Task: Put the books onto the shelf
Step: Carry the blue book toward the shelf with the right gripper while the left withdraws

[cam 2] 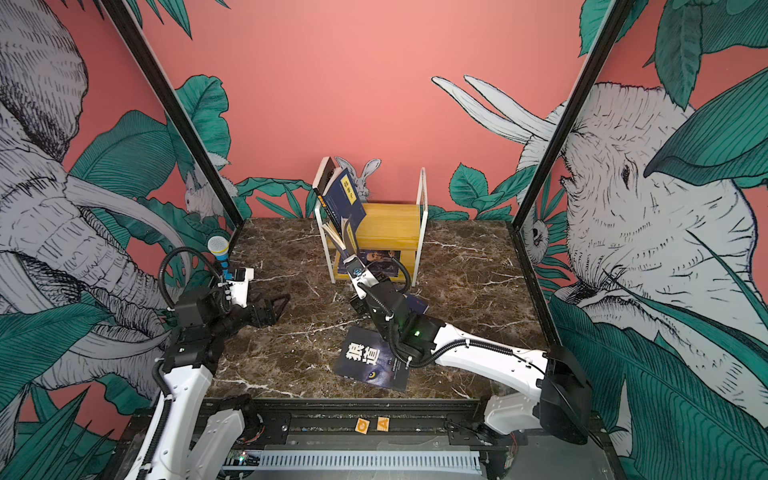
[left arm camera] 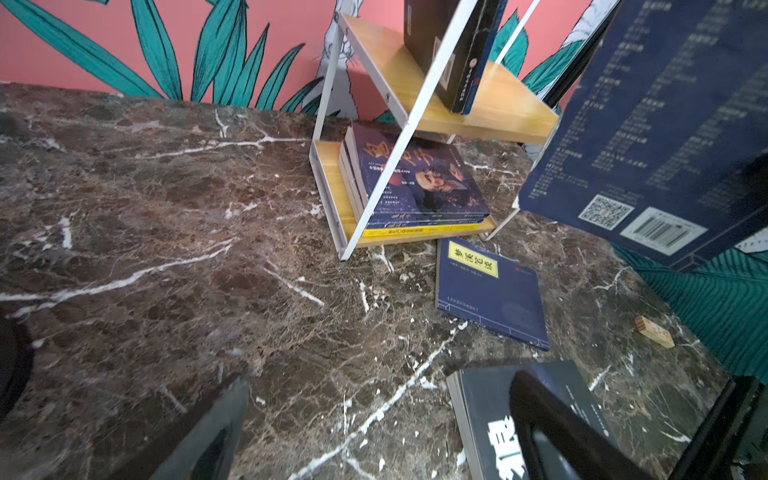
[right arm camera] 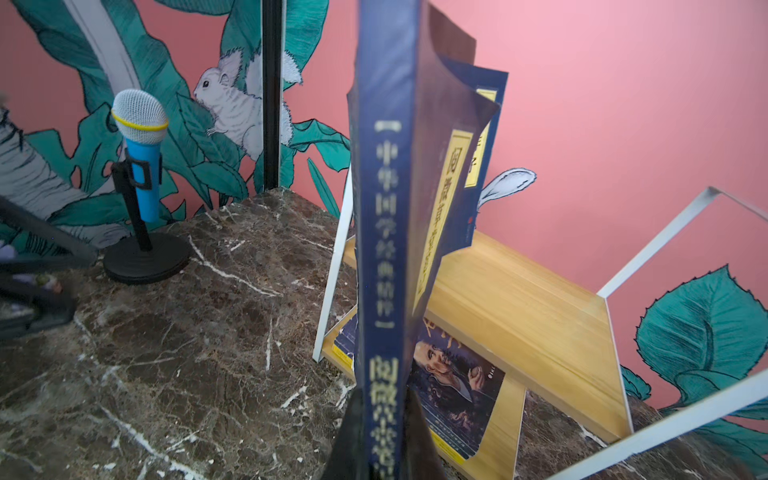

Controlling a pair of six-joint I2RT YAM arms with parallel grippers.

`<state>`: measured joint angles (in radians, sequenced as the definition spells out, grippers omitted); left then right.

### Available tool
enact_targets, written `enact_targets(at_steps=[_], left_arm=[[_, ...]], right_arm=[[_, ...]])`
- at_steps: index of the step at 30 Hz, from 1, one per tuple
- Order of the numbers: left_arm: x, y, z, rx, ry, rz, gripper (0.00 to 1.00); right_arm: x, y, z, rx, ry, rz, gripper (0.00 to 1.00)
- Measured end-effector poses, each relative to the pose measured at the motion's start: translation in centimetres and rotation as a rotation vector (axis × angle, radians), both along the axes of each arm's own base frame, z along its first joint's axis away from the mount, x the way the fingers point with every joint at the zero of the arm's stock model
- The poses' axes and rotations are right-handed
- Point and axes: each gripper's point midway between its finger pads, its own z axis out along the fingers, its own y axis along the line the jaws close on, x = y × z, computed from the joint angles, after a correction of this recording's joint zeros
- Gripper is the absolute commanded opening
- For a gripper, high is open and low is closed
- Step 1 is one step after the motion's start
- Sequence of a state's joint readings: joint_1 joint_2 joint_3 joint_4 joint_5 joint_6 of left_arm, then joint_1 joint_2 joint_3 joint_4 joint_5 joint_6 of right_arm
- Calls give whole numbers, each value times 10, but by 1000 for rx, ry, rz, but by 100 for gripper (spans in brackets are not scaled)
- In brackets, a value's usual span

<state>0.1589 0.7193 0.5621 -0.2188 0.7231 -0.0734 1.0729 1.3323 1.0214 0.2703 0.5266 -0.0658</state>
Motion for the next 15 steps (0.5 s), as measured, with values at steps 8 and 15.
enact_targets(at_steps=[8, 15], left_arm=[[-6, -12, 0, -38, -88, -72, 99], [-12, -24, 13, -40, -148, -135, 100]], right_arm=[[34, -33, 62, 187, -7, -146, 0], [91, -41, 68, 259, -1, -276, 0]])
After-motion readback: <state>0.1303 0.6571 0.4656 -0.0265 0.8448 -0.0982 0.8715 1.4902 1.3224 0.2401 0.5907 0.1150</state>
